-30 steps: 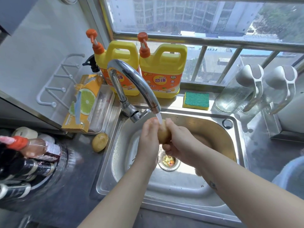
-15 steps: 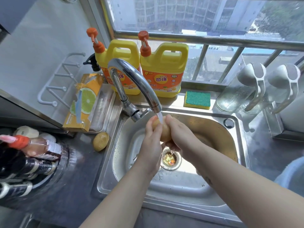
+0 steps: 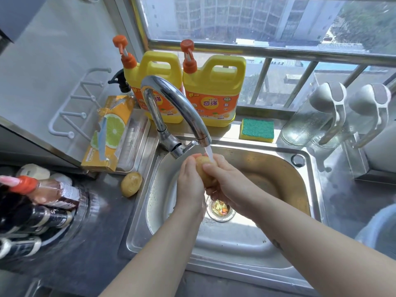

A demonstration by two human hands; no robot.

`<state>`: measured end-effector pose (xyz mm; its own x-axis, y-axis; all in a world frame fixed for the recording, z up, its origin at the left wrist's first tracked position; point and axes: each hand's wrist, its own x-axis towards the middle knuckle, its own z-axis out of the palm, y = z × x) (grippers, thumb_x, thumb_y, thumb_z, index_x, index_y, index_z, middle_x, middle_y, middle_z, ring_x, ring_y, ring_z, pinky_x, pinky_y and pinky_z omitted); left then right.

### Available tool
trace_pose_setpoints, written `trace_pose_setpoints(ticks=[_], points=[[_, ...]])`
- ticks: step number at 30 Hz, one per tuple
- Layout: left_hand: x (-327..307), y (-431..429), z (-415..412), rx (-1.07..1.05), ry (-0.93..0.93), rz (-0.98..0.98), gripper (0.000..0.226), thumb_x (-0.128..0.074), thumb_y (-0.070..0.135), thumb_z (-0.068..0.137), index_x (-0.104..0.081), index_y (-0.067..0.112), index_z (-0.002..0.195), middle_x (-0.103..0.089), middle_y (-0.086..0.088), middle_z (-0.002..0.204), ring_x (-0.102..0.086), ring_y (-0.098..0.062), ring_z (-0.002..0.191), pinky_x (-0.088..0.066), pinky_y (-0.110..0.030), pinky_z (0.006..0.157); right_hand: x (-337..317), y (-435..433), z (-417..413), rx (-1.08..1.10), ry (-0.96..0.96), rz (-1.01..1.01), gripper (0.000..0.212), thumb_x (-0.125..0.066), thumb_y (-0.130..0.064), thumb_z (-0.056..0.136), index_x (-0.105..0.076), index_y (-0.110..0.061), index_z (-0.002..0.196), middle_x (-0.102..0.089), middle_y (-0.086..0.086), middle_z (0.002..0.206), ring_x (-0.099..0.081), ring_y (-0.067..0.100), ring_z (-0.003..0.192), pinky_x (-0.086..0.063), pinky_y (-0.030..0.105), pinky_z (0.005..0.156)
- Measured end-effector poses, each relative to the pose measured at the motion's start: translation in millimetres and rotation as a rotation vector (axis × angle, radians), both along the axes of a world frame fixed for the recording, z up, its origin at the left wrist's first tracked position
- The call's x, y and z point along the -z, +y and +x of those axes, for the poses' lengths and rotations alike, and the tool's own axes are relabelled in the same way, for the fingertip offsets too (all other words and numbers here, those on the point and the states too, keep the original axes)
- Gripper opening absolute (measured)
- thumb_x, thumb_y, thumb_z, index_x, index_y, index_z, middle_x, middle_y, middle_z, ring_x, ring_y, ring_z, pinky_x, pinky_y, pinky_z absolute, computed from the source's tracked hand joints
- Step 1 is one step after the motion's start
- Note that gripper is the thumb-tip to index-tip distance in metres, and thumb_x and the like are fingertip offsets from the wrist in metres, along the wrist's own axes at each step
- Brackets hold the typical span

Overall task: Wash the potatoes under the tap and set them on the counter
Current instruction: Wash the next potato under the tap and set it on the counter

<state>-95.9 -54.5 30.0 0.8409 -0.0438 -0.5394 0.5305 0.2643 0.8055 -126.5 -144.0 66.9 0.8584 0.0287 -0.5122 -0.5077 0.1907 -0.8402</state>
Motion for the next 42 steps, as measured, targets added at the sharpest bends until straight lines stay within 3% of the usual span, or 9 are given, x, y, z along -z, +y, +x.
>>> trace_pose_setpoints(ticks=[5, 12, 16, 20, 25, 28, 33, 39, 42], points=[[2, 2, -9, 0.097, -0.058, 0.041, 0.042, -0.042, 0.052, 0.087, -0.060, 0.030, 0.119, -0.065, -0.020, 0.125, -0.058, -0.031, 0.100, -0.048, -0.051, 0.081, 0, 7, 6, 0.153, 0.064, -0.082, 0.017, -0.049, -0.035, 0.101, -0.059, -0.021, 0.102, -0.049, 0.000, 0.068, -0.040, 0.008, 0.044, -0.029, 0.021, 0.042], [-6, -1, -15, 0.177, -0.186, 0.131, 0.047, -0.067, 0.037, 0.073, -0.053, 0.030, 0.118, -0.068, -0.008, 0.115, -0.069, -0.018, 0.095, -0.055, -0.031, 0.072, -4, 0, 4, 0.160, 0.137, 0.018, 0.038, -0.036, -0.034, 0.106, -0.068, -0.025, 0.089, -0.054, -0.003, 0.058, -0.042, 0.014, 0.050, -0.033, 0.028, 0.051], [-10, -2, 1, -0.036, 0.047, -0.008, 0.030, -0.069, 0.036, 0.071, -0.067, 0.022, 0.098, -0.073, -0.021, 0.106, -0.071, -0.038, 0.088, -0.053, -0.037, 0.063, -1, -1, -4, 0.016, -0.016, 0.212, 0.027, -0.043, -0.024, 0.108, -0.065, -0.035, 0.119, -0.064, -0.005, 0.081, -0.055, 0.015, 0.063, -0.047, 0.026, 0.057], [-10, 3, 9, 0.001, 0.262, -0.036, 0.036, -0.058, 0.044, 0.091, -0.071, 0.016, 0.109, -0.068, -0.009, 0.085, -0.064, -0.020, 0.053, -0.043, -0.023, 0.044, 7, -8, -11, -0.094, -0.151, 0.095, 0.052, -0.056, 0.001, 0.099, -0.052, -0.039, 0.133, -0.060, 0.006, 0.102, -0.060, 0.016, 0.073, -0.054, 0.028, 0.064], [-15, 8, 4, 0.034, 0.222, -0.108, 0.045, -0.039, 0.040, 0.105, -0.063, 0.006, 0.123, -0.072, -0.018, 0.083, -0.067, -0.026, 0.058, -0.043, -0.028, 0.046, 10, -5, -9, 0.044, -0.171, 0.002, 0.039, -0.065, -0.008, 0.096, -0.062, -0.038, 0.120, -0.066, 0.005, 0.091, -0.057, 0.014, 0.058, -0.052, 0.026, 0.056], [-16, 10, -1, 0.063, 0.138, -0.136, 0.041, -0.037, 0.037, 0.107, -0.058, 0.013, 0.132, -0.069, -0.027, 0.112, -0.066, -0.027, 0.066, -0.045, -0.027, 0.045, 8, -1, -5, 0.120, -0.111, 0.065, 0.027, -0.064, -0.017, 0.097, -0.066, -0.027, 0.123, -0.065, 0.001, 0.079, -0.051, 0.014, 0.053, -0.044, 0.021, 0.048], [-14, 8, -11, 0.197, -0.146, -0.022, 0.033, -0.056, 0.045, 0.090, -0.056, 0.041, 0.123, -0.067, -0.017, 0.120, -0.068, -0.021, 0.083, -0.053, -0.033, 0.060, 2, 2, -1, 0.204, 0.033, 0.199, 0.029, -0.054, -0.035, 0.103, -0.071, -0.016, 0.116, -0.059, 0.001, 0.068, -0.048, 0.012, 0.047, -0.039, 0.019, 0.044], [-9, 6, -11, 0.112, -0.100, -0.008, 0.036, -0.063, 0.053, 0.082, -0.062, 0.039, 0.115, -0.067, -0.013, 0.126, -0.065, -0.031, 0.115, -0.051, -0.052, 0.102, 1, -3, -4, 0.212, 0.106, 0.310, 0.037, -0.040, -0.031, 0.109, -0.063, -0.006, 0.125, -0.063, 0.002, 0.072, -0.053, 0.013, 0.050, -0.045, 0.019, 0.047], [-9, 2, -8, 0.060, 0.000, -0.095, 0.024, -0.050, 0.033, 0.104, -0.057, 0.024, 0.125, -0.070, -0.013, 0.111, -0.072, -0.021, 0.088, -0.059, -0.033, 0.063, 3, -2, -6, 0.128, 0.069, 0.264, 0.034, -0.051, -0.026, 0.105, -0.059, -0.003, 0.130, -0.062, 0.004, 0.078, -0.055, 0.011, 0.053, -0.048, 0.018, 0.050]])
